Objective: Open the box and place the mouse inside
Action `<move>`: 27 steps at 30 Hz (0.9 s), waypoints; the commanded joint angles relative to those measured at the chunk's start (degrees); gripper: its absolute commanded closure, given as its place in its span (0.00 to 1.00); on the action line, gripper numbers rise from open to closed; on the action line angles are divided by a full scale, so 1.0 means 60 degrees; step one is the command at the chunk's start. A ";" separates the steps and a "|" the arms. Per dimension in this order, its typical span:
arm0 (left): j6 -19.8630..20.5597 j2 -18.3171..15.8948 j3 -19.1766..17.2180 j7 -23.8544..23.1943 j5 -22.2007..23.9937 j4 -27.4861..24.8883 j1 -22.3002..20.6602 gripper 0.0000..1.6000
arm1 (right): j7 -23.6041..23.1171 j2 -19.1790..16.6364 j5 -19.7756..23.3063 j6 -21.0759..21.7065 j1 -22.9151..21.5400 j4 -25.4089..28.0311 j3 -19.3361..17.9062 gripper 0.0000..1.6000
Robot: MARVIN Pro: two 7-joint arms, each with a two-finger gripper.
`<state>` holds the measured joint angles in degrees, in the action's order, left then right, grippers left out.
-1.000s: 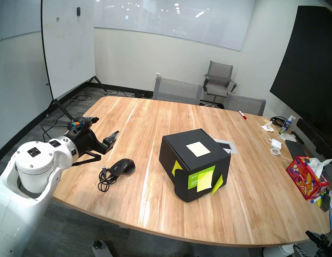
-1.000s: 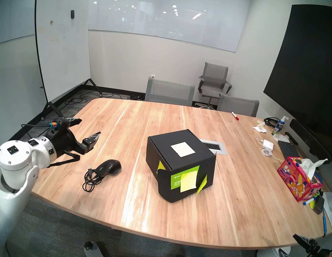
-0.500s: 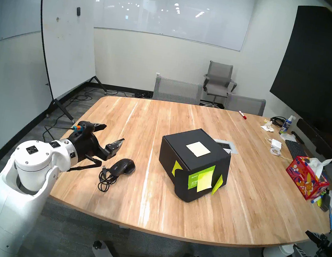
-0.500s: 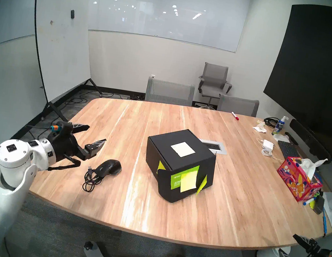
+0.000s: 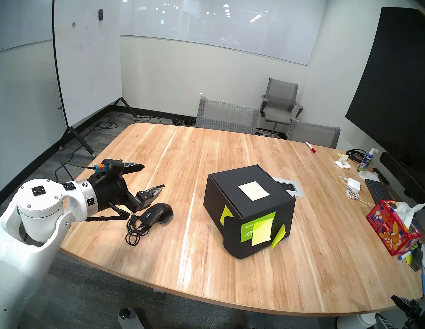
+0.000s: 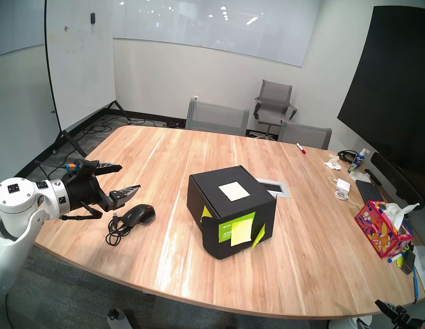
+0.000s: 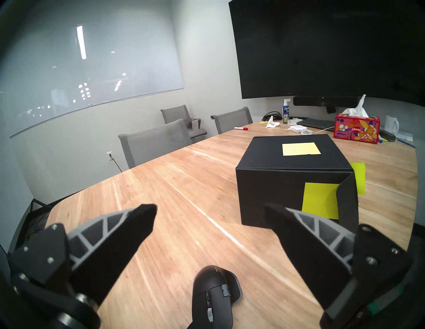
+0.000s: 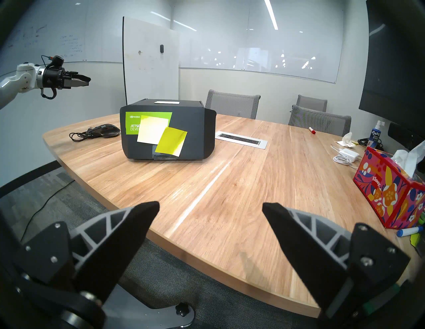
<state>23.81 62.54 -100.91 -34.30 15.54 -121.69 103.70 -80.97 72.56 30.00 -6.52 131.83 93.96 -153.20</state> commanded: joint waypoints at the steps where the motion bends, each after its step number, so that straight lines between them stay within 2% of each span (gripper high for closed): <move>1: -0.0121 -0.0282 0.0111 -0.0535 0.0207 0.0092 -0.0250 0.00 | -0.0009 0.0019 0.0051 -0.0004 0.0012 0.0053 -0.0089 0.00; 11: -0.0524 -0.0409 0.0399 -0.0922 0.0046 0.0094 -0.0016 0.00 | -0.0033 0.0033 0.0026 0.0010 -0.0016 0.0053 -0.0106 0.00; 16: -0.0717 -0.0442 0.0280 -0.1096 0.0102 -0.0123 0.0360 0.00 | -0.0050 0.0042 0.0008 0.0020 -0.0036 0.0053 -0.0117 0.00; 21: -0.0425 -0.0511 0.0284 -0.1121 0.0047 -0.0320 0.0583 0.00 | -0.0059 0.0047 -0.0002 0.0025 -0.0047 0.0053 -0.0124 0.00; 27: -0.0678 -0.0573 0.0347 -0.1264 -0.0065 -0.0506 0.0859 0.00 | -0.0077 0.0057 -0.0021 0.0035 -0.0068 0.0053 -0.0137 0.00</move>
<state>20.78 59.56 -98.84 -41.41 15.84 -122.22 106.78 -81.40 72.81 29.54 -6.30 131.34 93.96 -153.49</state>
